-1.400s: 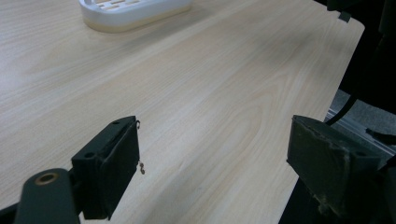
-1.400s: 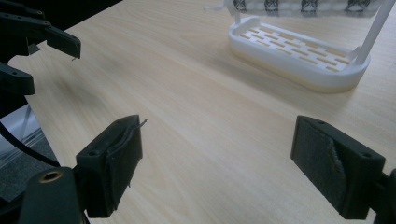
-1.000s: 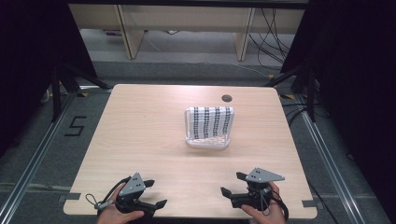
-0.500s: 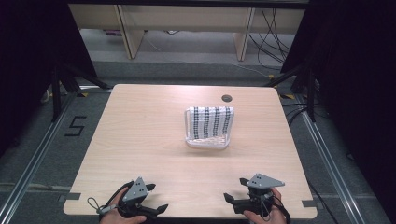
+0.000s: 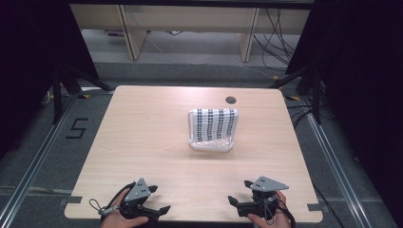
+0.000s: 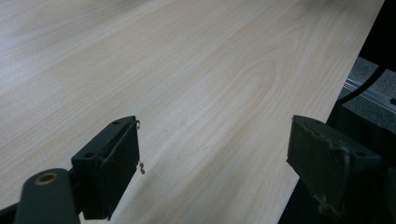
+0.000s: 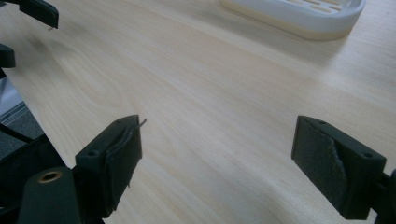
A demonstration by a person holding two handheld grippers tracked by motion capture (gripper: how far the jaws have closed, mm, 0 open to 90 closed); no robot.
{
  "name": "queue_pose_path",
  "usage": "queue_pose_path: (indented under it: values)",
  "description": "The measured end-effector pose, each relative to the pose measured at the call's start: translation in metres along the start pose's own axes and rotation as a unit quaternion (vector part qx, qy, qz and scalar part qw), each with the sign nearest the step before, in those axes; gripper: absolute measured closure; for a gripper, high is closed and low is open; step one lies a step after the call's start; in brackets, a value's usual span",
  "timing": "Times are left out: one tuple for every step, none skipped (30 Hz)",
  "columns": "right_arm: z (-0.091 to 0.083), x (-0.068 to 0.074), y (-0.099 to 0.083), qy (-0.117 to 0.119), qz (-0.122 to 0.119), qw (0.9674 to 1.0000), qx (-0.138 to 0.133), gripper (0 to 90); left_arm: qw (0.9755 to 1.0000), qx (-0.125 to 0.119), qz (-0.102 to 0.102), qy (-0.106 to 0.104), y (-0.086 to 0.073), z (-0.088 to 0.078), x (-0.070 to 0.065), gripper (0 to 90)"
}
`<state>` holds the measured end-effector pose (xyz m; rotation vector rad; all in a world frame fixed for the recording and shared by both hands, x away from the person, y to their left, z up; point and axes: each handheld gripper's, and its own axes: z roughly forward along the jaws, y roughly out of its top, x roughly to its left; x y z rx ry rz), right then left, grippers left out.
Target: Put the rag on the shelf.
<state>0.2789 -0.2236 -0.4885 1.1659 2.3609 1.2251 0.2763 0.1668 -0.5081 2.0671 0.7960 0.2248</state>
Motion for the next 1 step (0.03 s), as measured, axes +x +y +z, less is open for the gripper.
queue_pose_path:
  values:
    - [0.0003, 0.0027, -0.0007, 0.002, 0.016, 0.9999, 0.003, 17.2, 1.0, 0.006, 0.002, 0.002, -0.0005, 0.0011, 0.0016, 16.2]
